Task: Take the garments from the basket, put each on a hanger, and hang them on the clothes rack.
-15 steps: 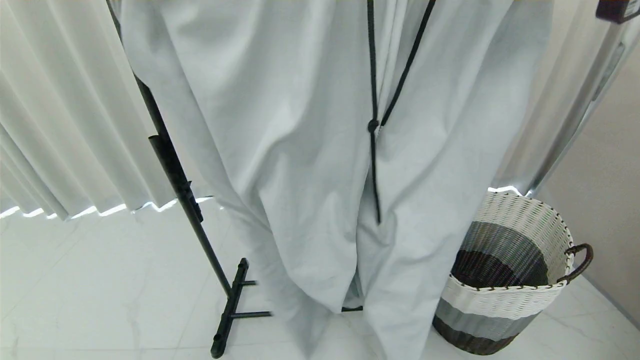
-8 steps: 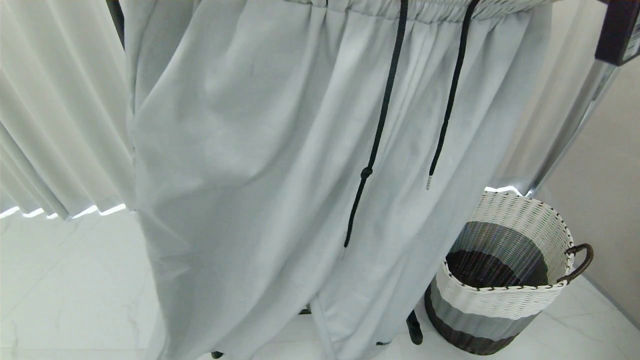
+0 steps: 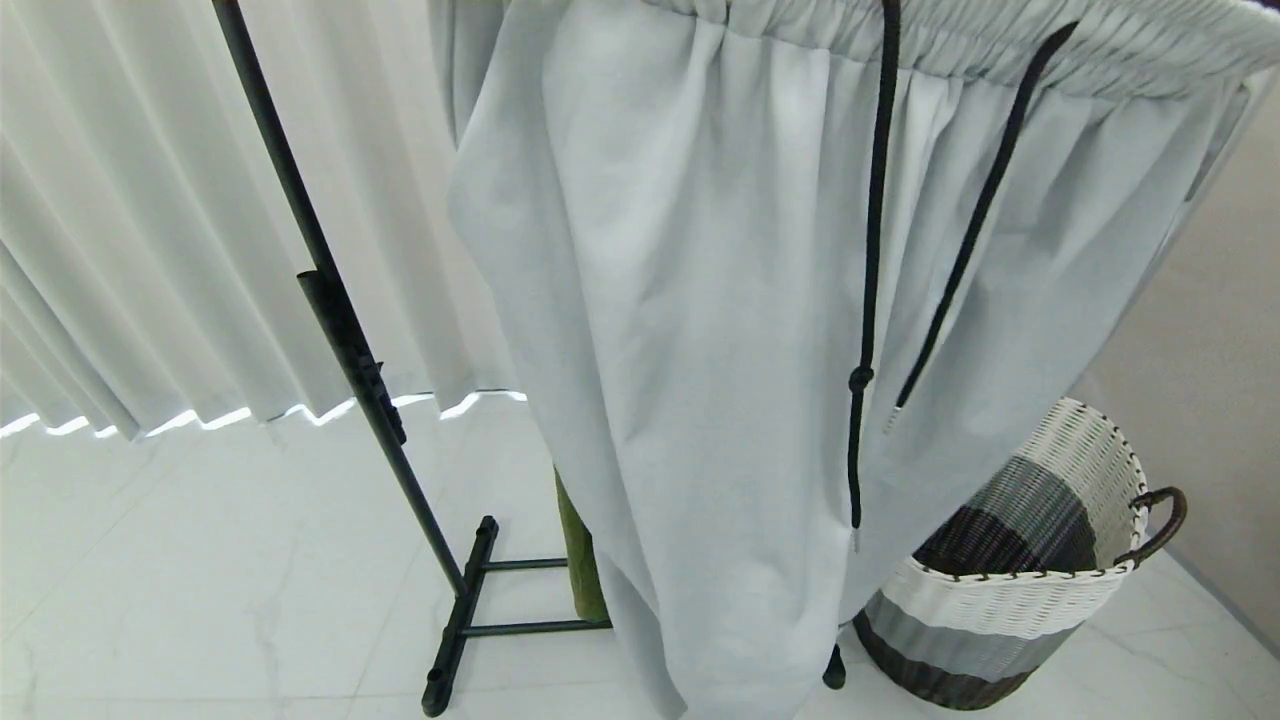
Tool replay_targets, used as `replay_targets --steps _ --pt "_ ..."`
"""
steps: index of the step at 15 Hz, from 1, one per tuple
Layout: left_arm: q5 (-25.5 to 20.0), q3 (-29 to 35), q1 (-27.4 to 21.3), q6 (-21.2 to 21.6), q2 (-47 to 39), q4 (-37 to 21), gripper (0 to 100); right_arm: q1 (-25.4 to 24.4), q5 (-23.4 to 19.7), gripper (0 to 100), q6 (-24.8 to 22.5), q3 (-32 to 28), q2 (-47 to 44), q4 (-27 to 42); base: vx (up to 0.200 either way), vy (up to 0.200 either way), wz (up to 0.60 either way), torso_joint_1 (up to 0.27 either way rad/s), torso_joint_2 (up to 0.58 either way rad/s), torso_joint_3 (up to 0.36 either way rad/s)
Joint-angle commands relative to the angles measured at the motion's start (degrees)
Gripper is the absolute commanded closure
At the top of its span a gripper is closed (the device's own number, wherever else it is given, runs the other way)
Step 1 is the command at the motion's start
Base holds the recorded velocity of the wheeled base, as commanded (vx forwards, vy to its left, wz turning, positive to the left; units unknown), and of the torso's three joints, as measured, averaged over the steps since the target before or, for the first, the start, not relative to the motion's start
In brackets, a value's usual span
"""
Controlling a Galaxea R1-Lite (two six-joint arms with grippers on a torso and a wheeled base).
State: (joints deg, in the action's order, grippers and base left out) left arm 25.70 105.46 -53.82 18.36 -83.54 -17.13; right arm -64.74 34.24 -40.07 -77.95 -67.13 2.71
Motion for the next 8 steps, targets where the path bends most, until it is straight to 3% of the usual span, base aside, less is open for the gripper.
replay_targets --steps 1,4,8 --pt "-1.4 9.1 5.1 -0.3 -10.7 0.0 100 -5.4 -0.1 100 -2.6 0.3 3.9 3.3 0.0 0.0 0.0 0.0 0.0 0.0" --pt "-6.0 9.1 7.9 -0.2 -14.3 0.1 100 -9.3 0.0 100 -5.8 0.2 1.7 3.2 0.0 0.0 0.0 0.0 0.0 0.0" --pt "-6.7 9.1 9.3 -0.4 -14.2 0.0 100 -11.1 0.2 100 -6.7 0.2 0.6 3.1 0.0 0.0 0.0 0.0 0.0 0.0"
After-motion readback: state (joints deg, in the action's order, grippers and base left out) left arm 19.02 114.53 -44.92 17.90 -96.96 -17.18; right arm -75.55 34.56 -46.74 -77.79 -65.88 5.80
